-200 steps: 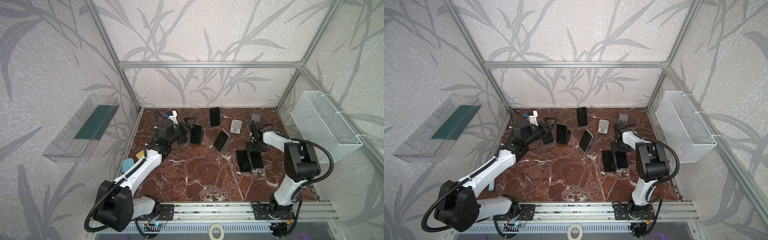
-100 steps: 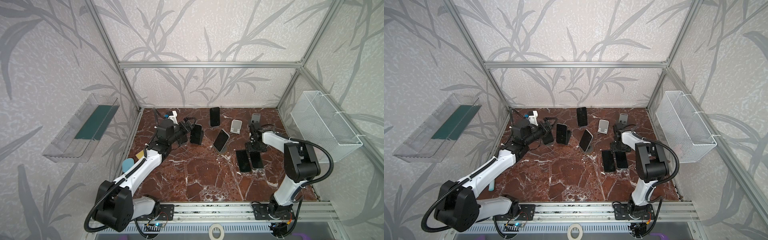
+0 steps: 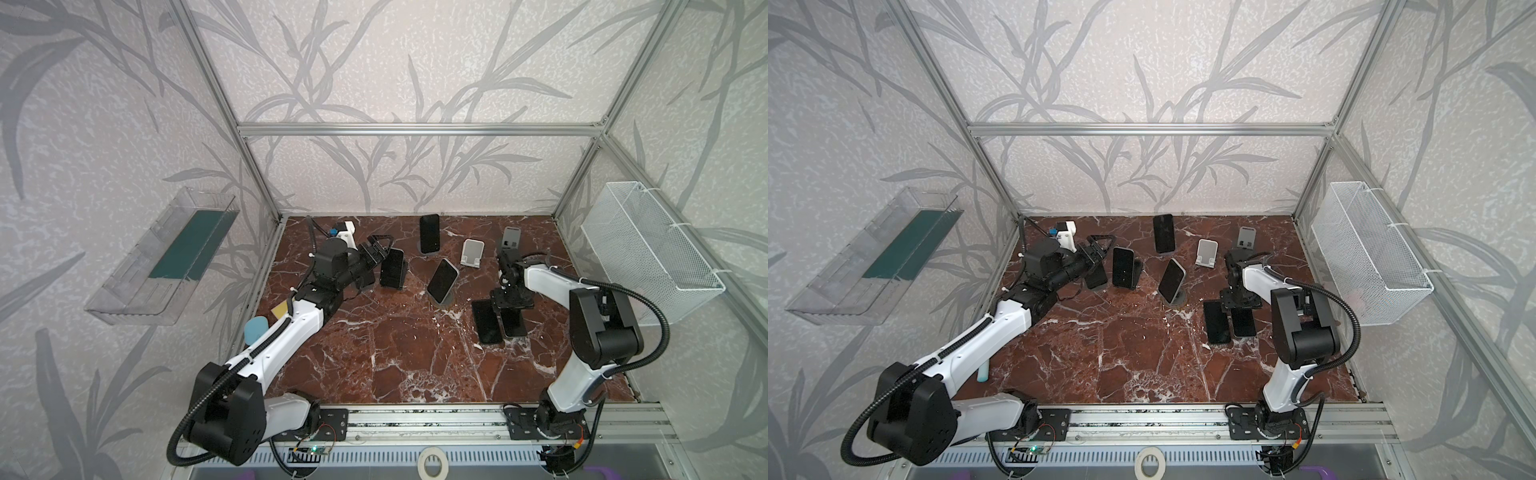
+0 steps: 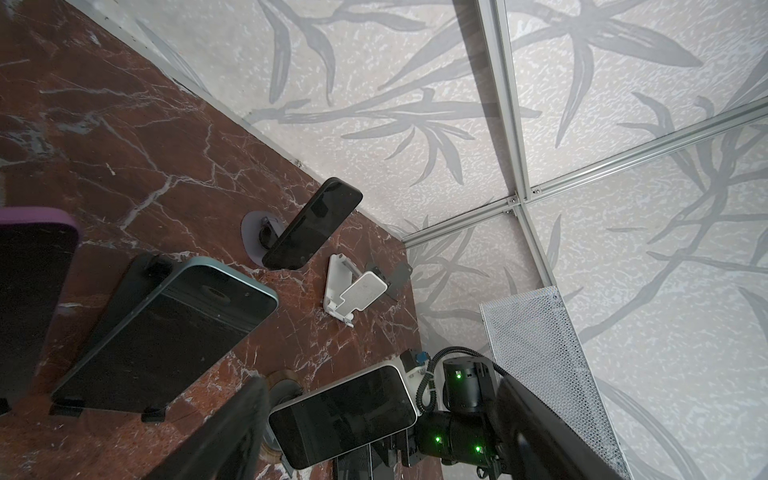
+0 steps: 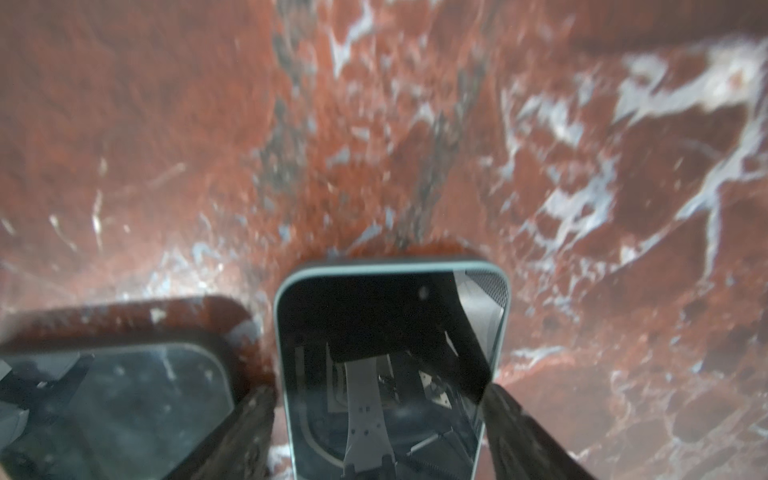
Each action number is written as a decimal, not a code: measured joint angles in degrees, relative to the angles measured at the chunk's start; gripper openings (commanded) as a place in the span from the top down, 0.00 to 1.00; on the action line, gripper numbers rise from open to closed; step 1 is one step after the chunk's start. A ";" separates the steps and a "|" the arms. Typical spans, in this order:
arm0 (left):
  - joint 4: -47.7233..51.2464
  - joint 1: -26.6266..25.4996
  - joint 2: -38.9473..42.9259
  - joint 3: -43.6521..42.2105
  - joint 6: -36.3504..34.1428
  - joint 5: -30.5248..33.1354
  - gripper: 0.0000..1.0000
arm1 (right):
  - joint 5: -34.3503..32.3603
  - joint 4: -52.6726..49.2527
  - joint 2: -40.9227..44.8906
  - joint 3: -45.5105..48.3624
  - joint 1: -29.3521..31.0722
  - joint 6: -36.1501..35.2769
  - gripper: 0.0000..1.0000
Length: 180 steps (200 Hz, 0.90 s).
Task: Remove the phone from the phone stand
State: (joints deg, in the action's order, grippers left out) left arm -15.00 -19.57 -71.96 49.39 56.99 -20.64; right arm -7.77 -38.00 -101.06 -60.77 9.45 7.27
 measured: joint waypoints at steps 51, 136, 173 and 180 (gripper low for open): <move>0.00 -0.33 0.37 0.00 -0.04 0.02 0.14 | 0.33 -0.52 0.17 0.20 0.00 0.20 0.26; 0.46 -0.98 0.42 0.00 -1.11 0.66 0.14 | 0.50 -1.70 1.05 1.14 0.00 0.24 0.30; 0.50 -1.40 0.42 0.00 -1.55 1.05 0.14 | 1.01 -2.86 1.75 1.88 0.00 0.20 0.31; 0.55 -1.42 0.42 0.00 -1.66 1.09 0.14 | 1.01 -2.95 1.77 1.92 0.00 0.17 0.32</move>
State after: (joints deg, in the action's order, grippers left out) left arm -14.46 -20.99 -71.55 49.39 55.33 -19.55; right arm -6.76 -40.95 -99.29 -58.85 9.45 7.44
